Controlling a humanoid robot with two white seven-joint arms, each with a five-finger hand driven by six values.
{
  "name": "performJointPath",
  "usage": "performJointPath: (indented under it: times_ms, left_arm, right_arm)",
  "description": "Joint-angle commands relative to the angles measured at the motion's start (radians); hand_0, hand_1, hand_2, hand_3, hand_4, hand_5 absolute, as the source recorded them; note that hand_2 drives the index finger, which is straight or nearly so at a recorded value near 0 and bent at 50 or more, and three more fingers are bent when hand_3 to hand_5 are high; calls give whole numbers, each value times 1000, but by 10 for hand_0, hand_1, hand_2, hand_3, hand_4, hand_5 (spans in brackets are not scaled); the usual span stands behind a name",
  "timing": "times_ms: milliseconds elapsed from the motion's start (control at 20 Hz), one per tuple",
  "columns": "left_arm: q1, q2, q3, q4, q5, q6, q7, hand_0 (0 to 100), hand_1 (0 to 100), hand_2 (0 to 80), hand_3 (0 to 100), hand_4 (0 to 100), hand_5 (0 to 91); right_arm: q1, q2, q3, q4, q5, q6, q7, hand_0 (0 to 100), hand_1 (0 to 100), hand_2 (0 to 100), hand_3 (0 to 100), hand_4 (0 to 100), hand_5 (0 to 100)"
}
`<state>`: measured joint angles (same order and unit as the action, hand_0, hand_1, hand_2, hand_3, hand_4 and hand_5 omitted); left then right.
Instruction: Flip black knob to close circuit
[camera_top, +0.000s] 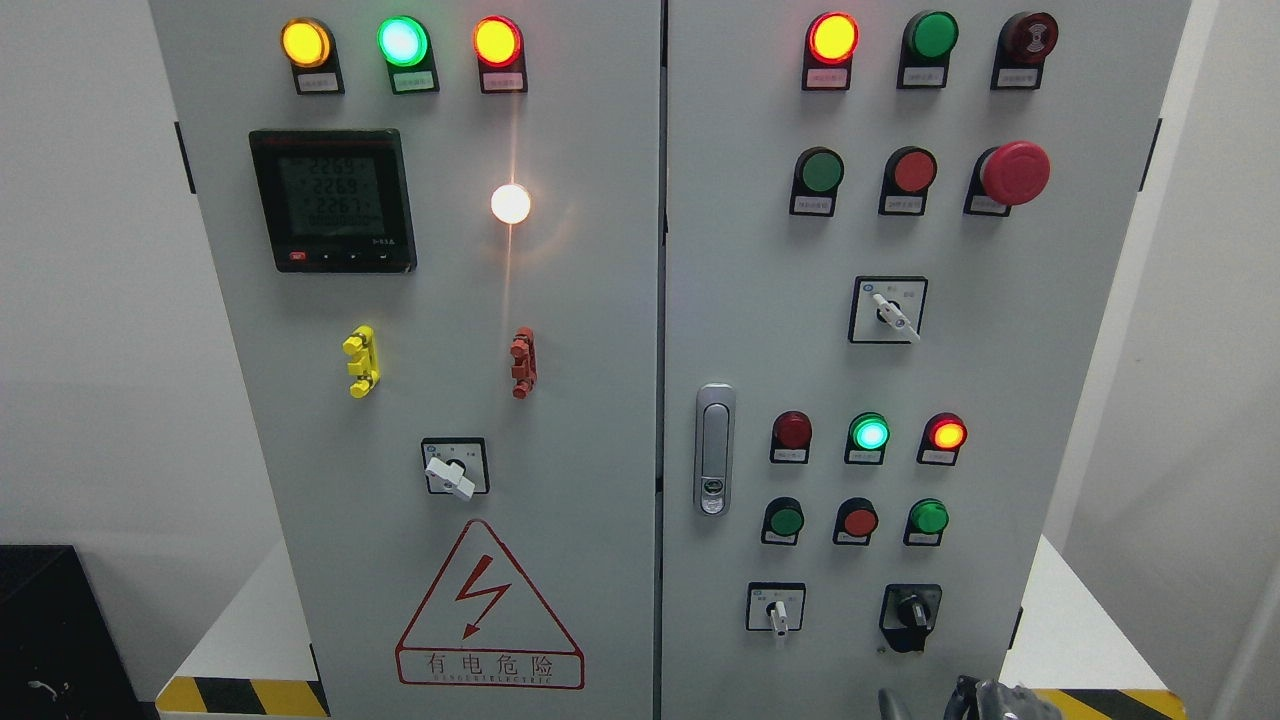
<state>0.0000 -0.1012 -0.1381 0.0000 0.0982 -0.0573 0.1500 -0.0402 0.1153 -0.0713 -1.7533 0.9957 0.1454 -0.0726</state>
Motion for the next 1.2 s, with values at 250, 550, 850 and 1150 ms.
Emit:
performJointPath:
  times_ms: [250,550,850,1150]
  left_arm:
    - [23,0,0,-29,0,1,0,120,556,0,0,0,0]
    - [23,0,0,-29,0,1,0,120,556,0,0,0,0]
    - [23,0,0,-29,0,1,0,120,556,0,0,0,0]
    - [23,0,0,-29,0,1,0,120,556,0,0,0,0]
  right_arm:
    - [181,12,61,-196,-422,-58,-9,0,52,384,616,574,555]
    - [236,7,54,-264,-753,-101,-7,0,37,213,392,382,315]
    - [275,4,48,-264,-933,-202,7,0,17,130,284,261,152]
    - [287,4,48,-258,-1042,-216,97,0,0,51,162,130,8]
